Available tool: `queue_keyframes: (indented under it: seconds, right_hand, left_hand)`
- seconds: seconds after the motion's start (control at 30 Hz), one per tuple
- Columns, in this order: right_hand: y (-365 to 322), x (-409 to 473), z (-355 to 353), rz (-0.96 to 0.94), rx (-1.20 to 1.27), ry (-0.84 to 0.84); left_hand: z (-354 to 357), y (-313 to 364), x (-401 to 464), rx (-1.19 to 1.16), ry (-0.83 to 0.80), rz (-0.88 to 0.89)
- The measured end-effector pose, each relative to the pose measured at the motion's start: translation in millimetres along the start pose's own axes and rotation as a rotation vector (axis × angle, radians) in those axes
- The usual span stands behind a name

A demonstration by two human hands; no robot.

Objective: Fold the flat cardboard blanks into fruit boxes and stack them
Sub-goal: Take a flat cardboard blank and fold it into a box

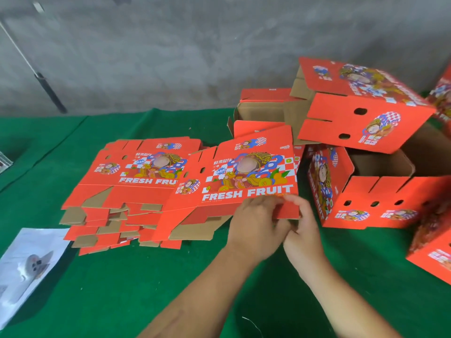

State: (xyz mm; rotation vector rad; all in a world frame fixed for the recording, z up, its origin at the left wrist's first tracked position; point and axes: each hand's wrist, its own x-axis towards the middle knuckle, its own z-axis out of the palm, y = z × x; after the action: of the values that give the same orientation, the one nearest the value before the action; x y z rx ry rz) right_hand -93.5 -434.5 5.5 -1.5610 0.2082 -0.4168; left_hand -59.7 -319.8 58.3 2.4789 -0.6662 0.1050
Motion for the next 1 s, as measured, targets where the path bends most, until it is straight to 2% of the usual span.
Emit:
queue_keyframes:
  seconds: [0.2, 0.27, 0.37, 0.43, 0.53, 0.6, 0.67, 0.73, 0.8, 0.87, 0.93, 0.97, 1.0]
  right_hand:
    - [1, 4, -6, -0.013, -0.139, -0.064]
    - [-1, 7, -11, -0.042, -0.129, -0.045]
    - [-6, 13, -17, -0.041, -0.107, 0.011]
    - [-8, 16, -20, -0.027, -0.083, 0.035]
    - [-10, 20, -22, -0.055, -0.054, 0.010]
    - [-10, 22, -22, -0.070, -0.063, -0.023]
    - [-11, 23, -22, -0.069, -0.075, -0.048]
    - [-13, 25, -24, -0.101, -0.057, -0.040]
    - [-15, 31, -31, -0.107, -0.036, -0.074]
    - [-14, 38, -40, -0.048, -0.105, -0.251]
    - [-13, 42, -41, 0.011, -0.362, -0.485]
    - [-14, 43, -37, 0.008, -0.497, -0.552]
    - [-16, 44, -33, 0.013, -0.563, -0.540]
  left_hand:
    - [-11, -46, -2, 0.138, -0.085, -0.230]
    - [-24, -76, -2, 0.205, -0.017, -0.307]
    - [-44, -124, -17, 0.465, 0.060, -0.450]
    - [-54, -149, -26, 0.451, 0.079, -0.551]
    - [-54, -179, -33, 0.236, 0.070, -0.678]
    - [-46, -185, -38, -0.162, 0.027, -0.731]
    - [-36, -186, -46, -0.547, -0.084, -0.730]
    - [-27, -191, -51, -0.587, -0.161, -0.685]
    - [-22, -188, -52, -0.566, -0.158, -0.605]
    - [-19, -175, -47, -0.647, -0.099, -0.588]
    - [-18, -156, -36, -0.742, -0.026, -0.688]
    - [-18, -146, -30, -0.833, 0.016, -0.779]
    - [-18, -139, -24, -0.948, 0.056, -0.868]
